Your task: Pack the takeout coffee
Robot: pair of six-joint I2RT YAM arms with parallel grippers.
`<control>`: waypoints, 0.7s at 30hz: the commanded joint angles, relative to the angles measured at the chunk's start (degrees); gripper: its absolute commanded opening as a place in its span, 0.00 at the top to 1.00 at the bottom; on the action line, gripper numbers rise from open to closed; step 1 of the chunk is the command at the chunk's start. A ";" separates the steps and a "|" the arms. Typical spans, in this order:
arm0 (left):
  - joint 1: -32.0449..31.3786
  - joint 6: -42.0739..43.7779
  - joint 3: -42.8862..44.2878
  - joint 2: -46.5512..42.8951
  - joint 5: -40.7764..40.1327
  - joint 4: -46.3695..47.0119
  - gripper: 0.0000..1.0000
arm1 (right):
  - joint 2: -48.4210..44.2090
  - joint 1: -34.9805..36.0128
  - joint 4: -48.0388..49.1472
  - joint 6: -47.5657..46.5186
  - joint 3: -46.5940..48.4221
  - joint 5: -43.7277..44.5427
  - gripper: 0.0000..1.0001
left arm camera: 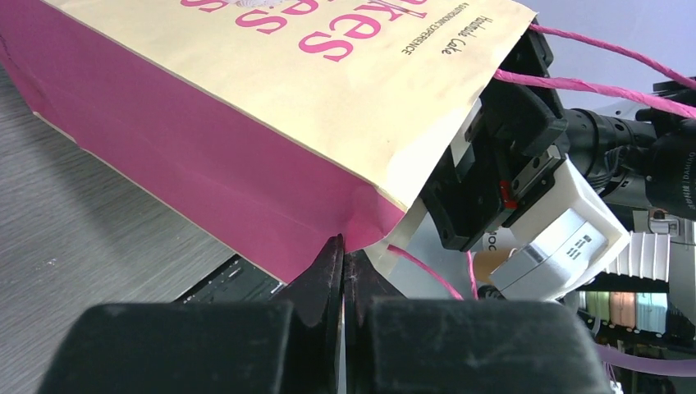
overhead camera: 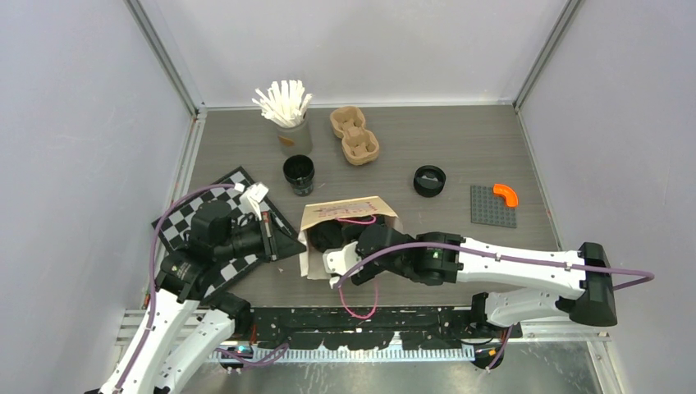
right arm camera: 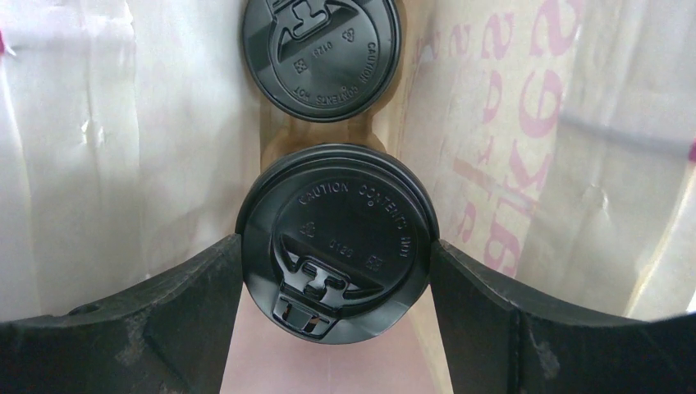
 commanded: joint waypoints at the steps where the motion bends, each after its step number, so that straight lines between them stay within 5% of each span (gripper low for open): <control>1: -0.06 0.67 0.37 -0.20 2.75 3.24 1.00 | -0.08 -0.28 4.96 -2.77 -1.06 -1.25 0.25; 21: -0.05 1.25 1.73 -0.86 4.74 2.34 1.00 | 0.82 -3.41 3.98 -7.51 -3.05 -0.57 0.23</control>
